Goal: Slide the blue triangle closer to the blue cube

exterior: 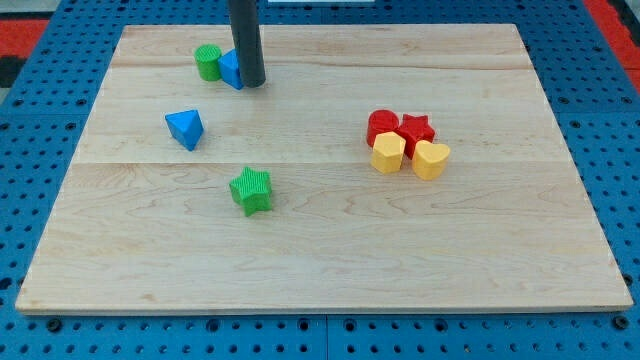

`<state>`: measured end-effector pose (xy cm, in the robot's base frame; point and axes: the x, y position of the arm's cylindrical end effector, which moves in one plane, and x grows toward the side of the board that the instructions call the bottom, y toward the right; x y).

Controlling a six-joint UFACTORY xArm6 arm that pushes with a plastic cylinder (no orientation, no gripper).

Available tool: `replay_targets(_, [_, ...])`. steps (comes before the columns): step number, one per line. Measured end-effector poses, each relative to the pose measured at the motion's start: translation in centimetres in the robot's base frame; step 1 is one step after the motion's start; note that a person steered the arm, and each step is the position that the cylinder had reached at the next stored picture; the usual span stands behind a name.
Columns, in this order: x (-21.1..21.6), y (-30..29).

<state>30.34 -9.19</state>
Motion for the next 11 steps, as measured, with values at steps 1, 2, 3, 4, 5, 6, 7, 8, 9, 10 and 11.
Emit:
replay_targets(1, [2.5, 2.4])
replay_targets(2, [7.5, 2.7])
replay_targets(3, [12.7, -0.7])
replay_targets(4, [14.9, -6.2])
replay_targets(5, [12.6, -8.1])
replay_targets(6, [9.6, -8.1])
replay_targets(7, [8.4, -7.3])
replay_targets(8, [7.8, -6.2])
replay_targets(9, [7.0, -5.7])
replay_targets(10, [5.3, -5.3])
replay_targets(11, [3.4, -5.3])
